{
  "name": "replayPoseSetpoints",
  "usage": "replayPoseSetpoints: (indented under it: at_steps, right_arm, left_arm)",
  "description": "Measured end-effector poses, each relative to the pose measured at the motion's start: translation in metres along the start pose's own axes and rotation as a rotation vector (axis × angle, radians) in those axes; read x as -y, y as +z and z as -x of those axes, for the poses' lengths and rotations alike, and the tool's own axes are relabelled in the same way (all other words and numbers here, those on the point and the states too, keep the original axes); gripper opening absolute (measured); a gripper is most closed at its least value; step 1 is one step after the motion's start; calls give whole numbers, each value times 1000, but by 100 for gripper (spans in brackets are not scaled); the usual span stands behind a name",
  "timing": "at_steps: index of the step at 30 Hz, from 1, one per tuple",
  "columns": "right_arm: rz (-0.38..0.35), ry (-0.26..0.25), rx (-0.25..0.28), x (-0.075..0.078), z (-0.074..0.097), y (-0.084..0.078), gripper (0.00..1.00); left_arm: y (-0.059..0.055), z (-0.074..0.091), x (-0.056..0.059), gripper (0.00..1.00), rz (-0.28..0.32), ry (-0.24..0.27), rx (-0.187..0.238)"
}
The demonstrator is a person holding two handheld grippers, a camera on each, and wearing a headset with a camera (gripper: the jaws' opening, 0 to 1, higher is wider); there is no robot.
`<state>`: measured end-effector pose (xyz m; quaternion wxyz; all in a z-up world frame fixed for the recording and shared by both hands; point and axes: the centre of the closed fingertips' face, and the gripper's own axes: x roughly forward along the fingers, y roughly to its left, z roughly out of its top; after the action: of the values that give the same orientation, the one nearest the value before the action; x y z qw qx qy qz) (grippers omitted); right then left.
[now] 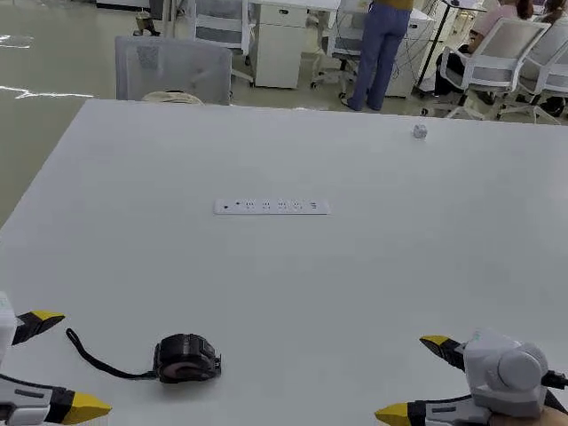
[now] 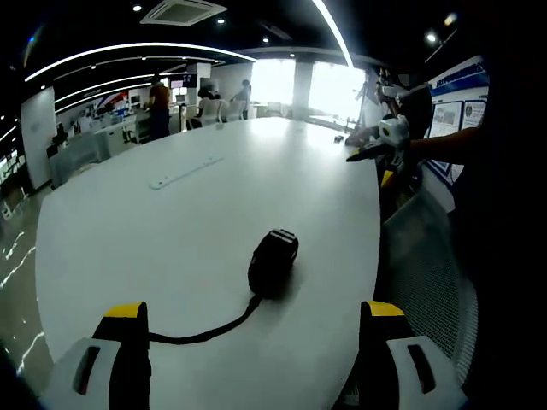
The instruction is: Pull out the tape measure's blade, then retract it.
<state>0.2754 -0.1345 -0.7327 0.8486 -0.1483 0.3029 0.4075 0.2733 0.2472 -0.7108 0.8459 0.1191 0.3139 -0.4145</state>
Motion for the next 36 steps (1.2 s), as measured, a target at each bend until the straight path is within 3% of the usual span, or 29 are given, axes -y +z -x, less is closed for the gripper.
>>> replayPoseSetpoints:
  at_steps: [3, 9, 14, 24, 30, 32, 36]
  right_arm:
    - [8, 19, 6, -4, -7, 9, 94]
    - [35, 63, 14, -13, -25, 28, 93]
    - [77, 117, -4, -23, -40, 39, 91]
    - [161, 178, -15, -33, -72, 72, 91]
    - [206, 217, -26, -39, -93, 89, 89]
    - [261, 249, -15, -45, -100, 96, 87]
    - [298, 296, -27, -56, -112, 103, 83]
  left_arm:
    - [6, -9, 3, 94, -18, -40, -29]
    - [12, -29, 7, 93, -79, -98, -89]
    - [19, -44, 5, 93, -125, -126, -128]
    - [35, -68, 5, 93, -210, -190, -192]
    - [33, -87, 10, 93, -249, -243, -255]
    - [31, -91, 12, 93, -259, -259, -275]
    - [28, -95, 18, 88, -306, -299, -308]
